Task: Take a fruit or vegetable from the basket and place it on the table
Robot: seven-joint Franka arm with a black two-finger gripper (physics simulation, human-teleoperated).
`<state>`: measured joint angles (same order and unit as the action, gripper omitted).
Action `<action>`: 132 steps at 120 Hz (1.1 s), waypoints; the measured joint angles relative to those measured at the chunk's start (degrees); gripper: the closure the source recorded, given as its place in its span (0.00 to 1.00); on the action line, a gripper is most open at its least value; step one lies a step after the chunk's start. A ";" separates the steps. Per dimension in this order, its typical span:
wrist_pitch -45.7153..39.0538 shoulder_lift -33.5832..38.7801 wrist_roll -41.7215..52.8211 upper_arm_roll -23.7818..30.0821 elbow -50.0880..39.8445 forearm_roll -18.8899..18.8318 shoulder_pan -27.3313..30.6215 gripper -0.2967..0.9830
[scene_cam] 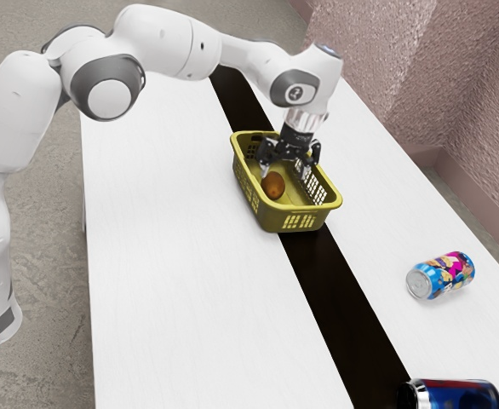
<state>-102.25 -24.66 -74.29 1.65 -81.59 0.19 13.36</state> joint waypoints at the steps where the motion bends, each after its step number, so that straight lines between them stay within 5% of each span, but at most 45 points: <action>1: -0.08 0.01 0.06 0.00 -0.05 0.01 0.00 0.23; 132: -8.49 7.70 0.77 -2.61 -12.64 3.85 -1.56 0.26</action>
<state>-110.74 -16.96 -73.52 -0.96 -94.24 4.04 11.79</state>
